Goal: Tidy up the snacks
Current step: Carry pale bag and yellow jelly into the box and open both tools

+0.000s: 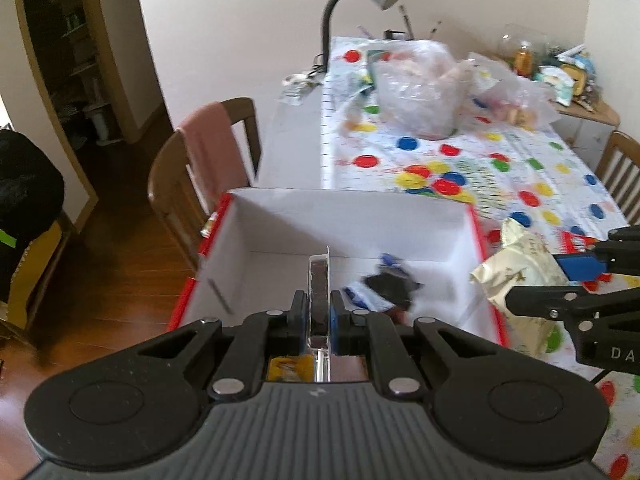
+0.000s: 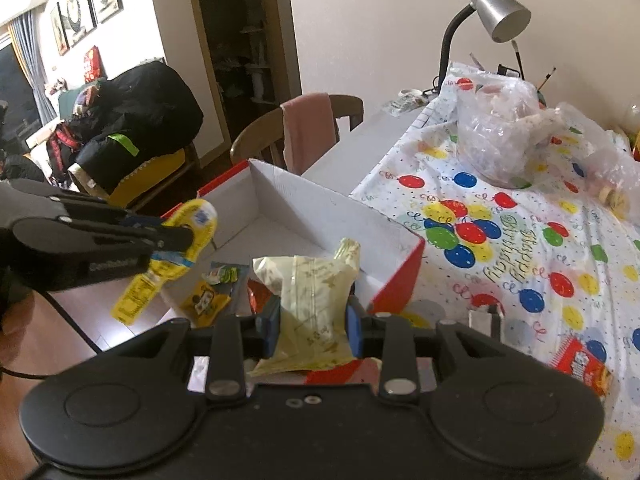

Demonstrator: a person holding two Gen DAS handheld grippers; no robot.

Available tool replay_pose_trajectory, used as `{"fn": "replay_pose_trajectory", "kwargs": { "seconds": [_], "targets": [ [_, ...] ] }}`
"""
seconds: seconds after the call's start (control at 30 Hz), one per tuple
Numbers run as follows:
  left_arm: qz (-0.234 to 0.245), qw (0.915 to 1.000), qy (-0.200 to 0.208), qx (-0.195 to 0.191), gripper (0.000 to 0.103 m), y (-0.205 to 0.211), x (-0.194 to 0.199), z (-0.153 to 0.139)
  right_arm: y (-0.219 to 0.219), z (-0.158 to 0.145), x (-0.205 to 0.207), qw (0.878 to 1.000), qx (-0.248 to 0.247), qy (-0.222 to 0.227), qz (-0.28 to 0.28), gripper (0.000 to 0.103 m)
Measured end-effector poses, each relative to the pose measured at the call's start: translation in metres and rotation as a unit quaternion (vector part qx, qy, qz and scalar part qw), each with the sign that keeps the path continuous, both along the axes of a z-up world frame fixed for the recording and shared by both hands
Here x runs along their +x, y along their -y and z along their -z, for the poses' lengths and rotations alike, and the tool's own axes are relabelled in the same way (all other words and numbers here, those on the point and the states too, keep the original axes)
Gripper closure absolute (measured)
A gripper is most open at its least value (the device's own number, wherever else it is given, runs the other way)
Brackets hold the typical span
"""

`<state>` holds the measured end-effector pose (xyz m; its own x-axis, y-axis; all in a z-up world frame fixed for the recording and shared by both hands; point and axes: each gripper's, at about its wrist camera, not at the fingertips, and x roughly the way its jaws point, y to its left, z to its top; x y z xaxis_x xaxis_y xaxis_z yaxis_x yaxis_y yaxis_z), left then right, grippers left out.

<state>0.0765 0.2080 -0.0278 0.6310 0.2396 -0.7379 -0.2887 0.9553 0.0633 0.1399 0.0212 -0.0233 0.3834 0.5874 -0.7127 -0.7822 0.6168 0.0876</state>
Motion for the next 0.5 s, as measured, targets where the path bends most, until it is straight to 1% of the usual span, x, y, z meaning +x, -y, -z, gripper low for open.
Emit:
{"fn": "replay_pose_trajectory", "kwargs": {
  "seconds": [0.3, 0.37, 0.5],
  "targets": [
    [-0.011, 0.9996, -0.023, 0.014, 0.093, -0.059, 0.034, 0.004, -0.052, 0.025, 0.023, 0.999, -0.029, -0.009, 0.015, 0.072],
    [-0.009, 0.9993, -0.036, 0.009, 0.093, -0.068, 0.044, 0.009, -0.062, 0.030, 0.029, 0.999, -0.034, -0.010, 0.018, 0.072],
    [0.000, 0.9976, -0.069, 0.011, 0.093, -0.075, 0.060, 0.023, -0.075, 0.039, 0.043, 0.999, -0.042, -0.019, 0.027, 0.072]
  ]
}}
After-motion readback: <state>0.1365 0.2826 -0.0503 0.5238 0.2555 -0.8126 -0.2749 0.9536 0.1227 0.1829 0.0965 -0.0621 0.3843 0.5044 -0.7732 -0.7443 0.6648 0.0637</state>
